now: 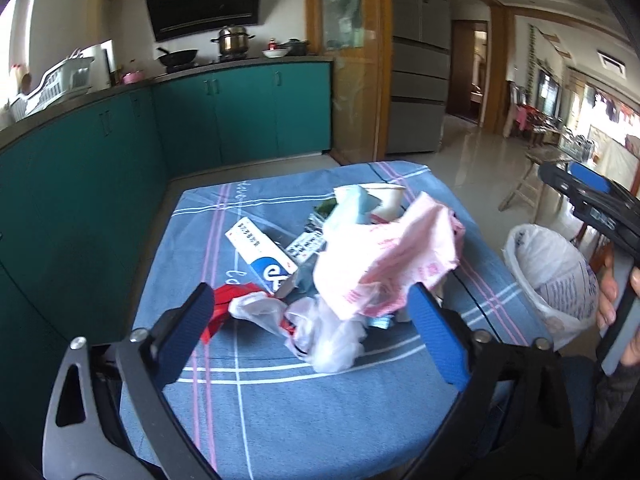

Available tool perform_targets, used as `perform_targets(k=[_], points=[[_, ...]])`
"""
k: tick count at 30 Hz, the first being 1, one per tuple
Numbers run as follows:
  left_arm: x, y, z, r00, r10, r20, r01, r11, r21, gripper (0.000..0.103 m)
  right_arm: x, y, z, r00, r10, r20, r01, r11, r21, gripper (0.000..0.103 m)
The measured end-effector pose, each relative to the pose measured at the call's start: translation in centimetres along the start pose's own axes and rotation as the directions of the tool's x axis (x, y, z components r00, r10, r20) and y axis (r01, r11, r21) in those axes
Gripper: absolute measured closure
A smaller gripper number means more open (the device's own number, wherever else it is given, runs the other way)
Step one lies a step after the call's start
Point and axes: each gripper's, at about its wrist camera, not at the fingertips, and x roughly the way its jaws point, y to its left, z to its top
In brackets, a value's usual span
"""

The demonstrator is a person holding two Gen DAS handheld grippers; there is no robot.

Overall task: Collect trash
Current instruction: 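Grasp the pink wet-wipes package with the left gripper while the right grasps the pink bag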

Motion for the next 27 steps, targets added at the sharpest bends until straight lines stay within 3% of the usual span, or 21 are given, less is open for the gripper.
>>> perform_targets(k=[2, 4, 5, 7, 10, 13, 15, 18, 19, 23, 27], points=[[0.2, 0.0, 0.2, 1.0, 0.014, -0.003, -0.014, 1.0, 0.002, 0.022, 3.6, 0.9, 1.3, 0.994, 0.091, -0.054, -0.092, 0.995, -0.027, 0.038], [0.6, -0.4, 0.3, 1.0, 0.024, -0.01, -0.024, 0.999, 0.024, 0.023, 7.1, 1.5, 1.4, 0.982, 0.147, -0.119, -0.151, 0.988, -0.024, 0.038], [0.7, -0.7, 0.2, 1.0, 0.024, -0.012, -0.024, 0.999, 0.035, 0.023, 8.6, 1.8, 1.0, 0.981, 0.136, -0.14, -0.141, 0.99, -0.028, 0.038], [1.5, -1.5, 0.4, 0.999, 0.003, -0.034, -0.002, 0.999, 0.053, 0.011, 11.8, 2.2, -0.5, 0.973, 0.117, -0.198, -0.123, 0.992, -0.019, 0.036], [3.0, -3.0, 0.8, 0.998, -0.039, -0.057, 0.043, 0.996, 0.074, 0.008, 15.3, 2.1, -2.9, 0.94, 0.17, -0.296, -0.163, 0.985, 0.049, 0.025], [5.4, -4.7, 1.1, 0.997, -0.03, -0.067, 0.038, 0.992, 0.119, 0.006, 16.8, 2.3, -4.2, 0.909, 0.226, -0.35, -0.218, 0.974, 0.062, 0.018], [7.4, -5.5, 1.3, 0.997, 0.004, -0.08, 0.008, 0.989, 0.146, 0.006, 16.9, 2.3, -4.4, 0.904, 0.247, -0.348, -0.237, 0.969, 0.072, 0.018], [10.1, -5.4, 1.2, 0.989, 0.002, -0.146, 0.018, 0.99, 0.137, 0.007, 16.8, 2.5, -4.7, 0.879, 0.316, -0.357, -0.299, 0.949, 0.103, 0.02], [10.5, -5.2, 1.1, 0.987, -0.011, -0.159, 0.031, 0.992, 0.125, 0.014, 16.7, 2.4, -4.7, 0.871, 0.336, -0.359, -0.318, 0.942, 0.112, 0.03], [10.3, -5.1, 1.0, 0.986, -0.046, -0.163, 0.063, 0.993, 0.101, 0.047, 15.6, 1.9, -4.3, 0.861, 0.376, -0.342, -0.353, 0.927, 0.128, 0.041], [8.6, -5.1, 0.9, 0.991, -0.052, -0.122, 0.066, 0.991, 0.116, 0.056, 14.3, 0.8, -3.7, 0.878, 0.377, -0.295, -0.347, 0.926, 0.152, 0.041]])
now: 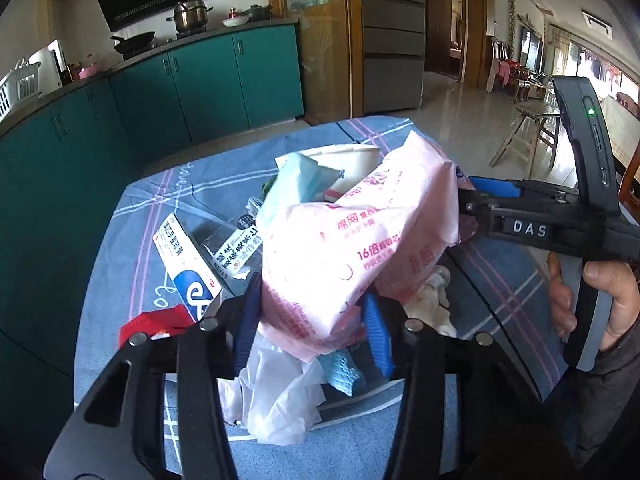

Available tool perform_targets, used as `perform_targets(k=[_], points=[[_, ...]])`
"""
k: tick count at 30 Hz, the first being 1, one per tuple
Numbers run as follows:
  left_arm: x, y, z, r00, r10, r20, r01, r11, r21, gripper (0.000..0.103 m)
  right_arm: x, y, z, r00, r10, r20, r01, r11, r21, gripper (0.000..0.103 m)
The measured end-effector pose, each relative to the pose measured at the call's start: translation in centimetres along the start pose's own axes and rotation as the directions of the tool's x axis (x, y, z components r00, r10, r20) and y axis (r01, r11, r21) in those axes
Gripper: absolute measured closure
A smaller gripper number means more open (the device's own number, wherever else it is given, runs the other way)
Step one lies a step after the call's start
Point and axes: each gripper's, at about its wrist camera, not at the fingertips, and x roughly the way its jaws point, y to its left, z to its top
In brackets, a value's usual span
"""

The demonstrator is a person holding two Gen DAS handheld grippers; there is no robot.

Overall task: Collect trash
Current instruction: 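Grasp the pink wet-wipes package with the left gripper while the right grasps the pink bag, then carry both held pink items over the trash bin and open both grippers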

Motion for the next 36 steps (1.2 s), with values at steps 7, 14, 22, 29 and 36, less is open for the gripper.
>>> perform_targets(k=[7, 14, 22, 29, 36], points=[[-4.1, 0.8, 0.6, 0.995, -0.028, 0.096, 0.032, 0.998, -0.046, 0.058, -5.6, -3.5, -0.2, 0.96, -0.219, 0.173, 0.204, 0.974, 0.104, 0.041], [-4.8, -3.6, 3.0, 0.976, -0.171, 0.135, 0.17, 0.985, 0.02, 0.058, -10.4, -12.4, -5.2, 0.76, -0.649, 0.039, 0.574, 0.699, 0.427, 0.041], [0.4, -13.9, 4.4, 0.931, -0.364, 0.029, 0.357, 0.923, 0.14, 0.058, -13.6, -15.2, -8.9, 0.709, -0.705, -0.021, 0.574, 0.559, 0.598, 0.015], [5.2, -21.3, 4.3, 0.884, -0.457, -0.097, 0.467, 0.867, 0.174, 0.057, -20.4, -15.0, -11.3, 0.529, -0.836, 0.146, 0.434, 0.414, 0.8, 0.004], [6.1, -25.2, 4.4, 0.856, -0.505, -0.107, 0.516, 0.827, 0.224, 0.017, -21.9, -16.7, -11.7, 0.514, -0.846, 0.144, 0.374, 0.372, 0.85, 0.004]])
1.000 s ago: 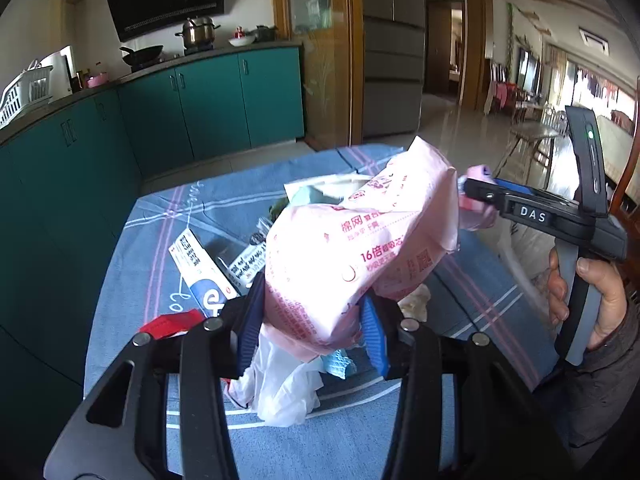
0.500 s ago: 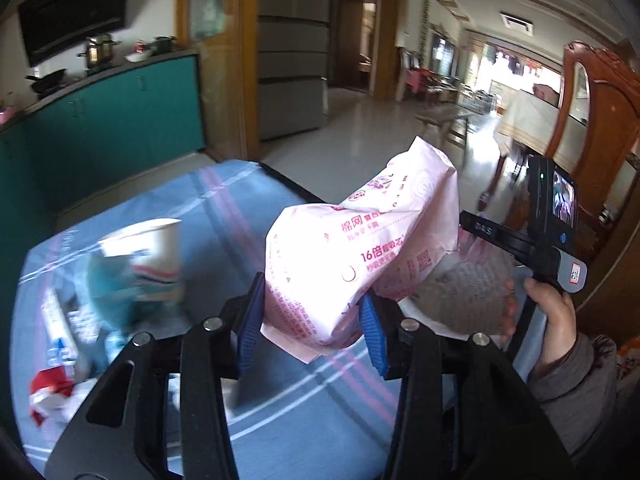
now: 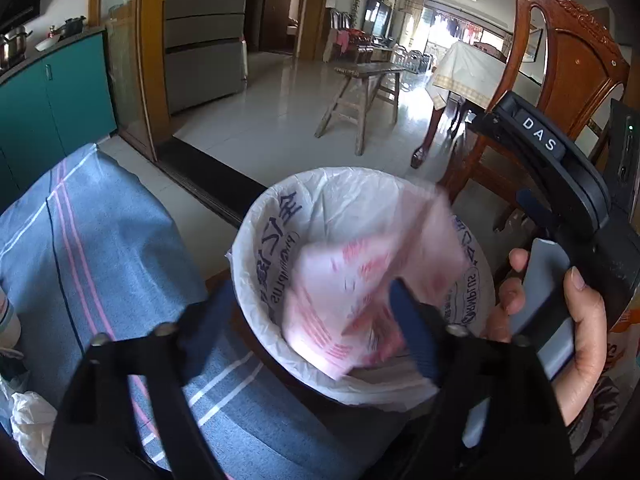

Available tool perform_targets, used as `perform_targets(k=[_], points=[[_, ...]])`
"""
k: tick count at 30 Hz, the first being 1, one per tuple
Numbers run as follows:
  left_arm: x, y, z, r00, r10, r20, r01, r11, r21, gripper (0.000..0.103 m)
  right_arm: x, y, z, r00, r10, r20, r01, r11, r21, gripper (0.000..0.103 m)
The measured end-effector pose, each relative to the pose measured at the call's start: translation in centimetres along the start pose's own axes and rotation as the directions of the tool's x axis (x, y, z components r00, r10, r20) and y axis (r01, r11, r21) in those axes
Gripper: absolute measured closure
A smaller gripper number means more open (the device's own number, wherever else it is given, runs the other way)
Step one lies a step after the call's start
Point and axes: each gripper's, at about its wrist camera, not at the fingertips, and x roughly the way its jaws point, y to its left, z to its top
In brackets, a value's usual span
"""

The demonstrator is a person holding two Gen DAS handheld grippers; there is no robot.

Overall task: Collect trash
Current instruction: 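Carry both held pink items over the trash bin and open both grippers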

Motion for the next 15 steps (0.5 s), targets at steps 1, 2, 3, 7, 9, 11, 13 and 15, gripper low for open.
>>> perform_targets(k=[1, 2, 3, 7, 9, 11, 13, 15], points=[[-0.2, 0.2, 0.0, 1.0, 0.006, 0.007, -0.006, 1.0, -0.001, 0.015, 0.3, -0.2, 0.2, 1.0, 0.004, -0.007, -0.004, 1.0, 0.001, 0.004], [-0.5, 0.4, -0.1, 1.0, 0.014, 0.01, -0.014, 1.0, -0.003, 0.014, 0.6, 0.0, 0.3, 1.0, 0.009, -0.014, -0.009, 1.0, -0.001, 0.004], [-1.0, 0.7, -0.2, 0.999, 0.033, 0.013, -0.033, 0.999, -0.009, 0.014, 0.6, 0.2, 0.3, 1.0, 0.016, -0.016, -0.016, 1.0, -0.01, 0.004], [-5.0, 2.1, -1.6, 0.984, 0.16, 0.08, -0.158, 0.987, -0.034, 0.012, 0.7, 2.1, -0.3, 0.998, 0.052, -0.021, -0.054, 0.994, -0.095, 0.004], [-7.0, 3.2, -2.5, 0.957, 0.266, 0.115, -0.262, 0.964, -0.056, 0.011, 0.5, 3.5, -0.7, 0.997, 0.078, -0.029, -0.082, 0.984, -0.16, 0.004], [-9.7, 5.3, -4.1, 0.917, 0.377, 0.129, -0.366, 0.925, -0.103, 0.011, 0.1, 5.8, -1.7, 0.989, 0.138, -0.049, -0.146, 0.955, -0.259, 0.004], [-12.3, 8.0, -5.8, 0.876, 0.468, 0.117, -0.448, 0.879, -0.161, 0.01, -0.4, 8.3, -3.0, 0.961, 0.252, -0.113, -0.276, 0.898, -0.343, 0.003], [-14.7, 10.6, -7.6, 0.836, 0.542, 0.088, -0.514, 0.829, -0.222, 0.009, -0.8, 10.8, -4.8, 0.91, 0.355, -0.215, -0.414, 0.813, -0.411, 0.003]])
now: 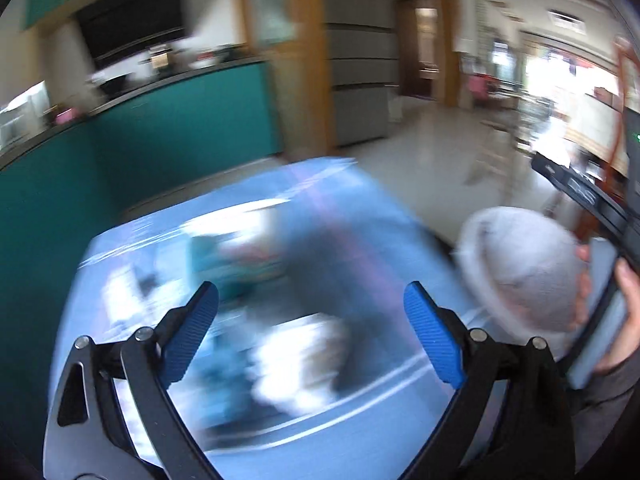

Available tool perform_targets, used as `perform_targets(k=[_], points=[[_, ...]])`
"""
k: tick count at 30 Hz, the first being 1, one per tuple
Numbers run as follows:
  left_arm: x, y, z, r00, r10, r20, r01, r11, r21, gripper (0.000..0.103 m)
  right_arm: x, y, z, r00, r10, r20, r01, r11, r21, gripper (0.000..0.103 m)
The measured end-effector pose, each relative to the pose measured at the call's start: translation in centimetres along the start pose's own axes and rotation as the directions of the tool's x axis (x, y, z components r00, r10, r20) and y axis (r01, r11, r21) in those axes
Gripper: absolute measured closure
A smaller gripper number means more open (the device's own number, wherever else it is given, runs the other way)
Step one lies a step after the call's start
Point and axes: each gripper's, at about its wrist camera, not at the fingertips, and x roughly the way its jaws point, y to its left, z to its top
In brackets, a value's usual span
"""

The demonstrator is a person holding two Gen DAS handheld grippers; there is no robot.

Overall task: Collect trash
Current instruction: 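Move both open grippers back over the trash pile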

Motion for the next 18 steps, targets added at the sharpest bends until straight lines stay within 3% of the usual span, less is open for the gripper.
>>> perform_targets(k=[3, 5, 6, 10, 11, 18], points=[[-1.1, 5.8, -1.7, 0.994, 0.097, -0.052, -0.102, 0.99, -0.102, 0.008, 1.5, 5.8, -1.9, 0.968, 0.194, -0.158, -0.22, 0.961, -0.168, 0.003], [-1.4, 8.9, -2.9, 0.987, 0.131, -0.092, -0.145, 0.976, -0.164, 0.008, 1.5, 9.5, -3.1, 0.926, 0.297, -0.234, -0.347, 0.914, -0.212, 0.003], [-1.5, 10.2, -3.4, 0.982, 0.146, -0.116, -0.167, 0.967, -0.192, 0.008, 1.5, 11.4, -3.7, 0.894, 0.352, -0.276, -0.414, 0.885, -0.214, 0.003], [-2.5, 13.2, -4.6, 0.98, 0.134, -0.144, -0.168, 0.95, -0.262, 0.008, 2.0, 16.2, -5.7, 0.795, 0.448, -0.408, -0.558, 0.805, -0.203, 0.003], [-2.8, 13.4, -4.9, 0.98, 0.135, -0.147, -0.17, 0.951, -0.258, 0.008, 1.9, 17.4, -6.2, 0.779, 0.452, -0.435, -0.579, 0.785, -0.22, 0.003], [-4.0, 12.9, -5.3, 0.984, 0.123, -0.13, -0.149, 0.964, -0.22, 0.006, 1.6, 21.5, -9.2, 0.772, 0.387, -0.504, -0.593, 0.724, -0.353, 0.003]])
